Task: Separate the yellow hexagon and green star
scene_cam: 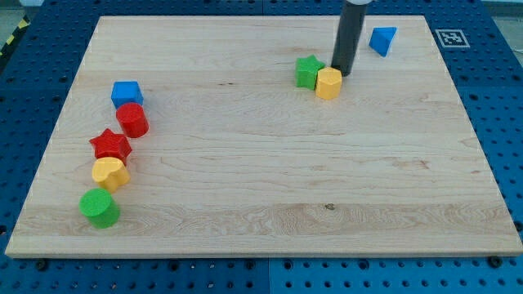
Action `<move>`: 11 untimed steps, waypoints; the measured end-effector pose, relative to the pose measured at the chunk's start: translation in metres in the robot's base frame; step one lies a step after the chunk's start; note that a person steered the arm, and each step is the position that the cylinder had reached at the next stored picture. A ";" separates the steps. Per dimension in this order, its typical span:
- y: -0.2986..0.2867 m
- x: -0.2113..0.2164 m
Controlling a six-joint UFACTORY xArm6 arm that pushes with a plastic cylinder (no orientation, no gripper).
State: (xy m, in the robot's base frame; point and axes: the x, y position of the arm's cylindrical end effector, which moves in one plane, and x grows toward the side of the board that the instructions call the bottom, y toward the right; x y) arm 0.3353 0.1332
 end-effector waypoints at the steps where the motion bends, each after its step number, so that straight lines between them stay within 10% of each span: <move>1: 0.002 0.000; 5: -0.169 0.020; 8: -0.065 0.055; 11: -0.095 0.068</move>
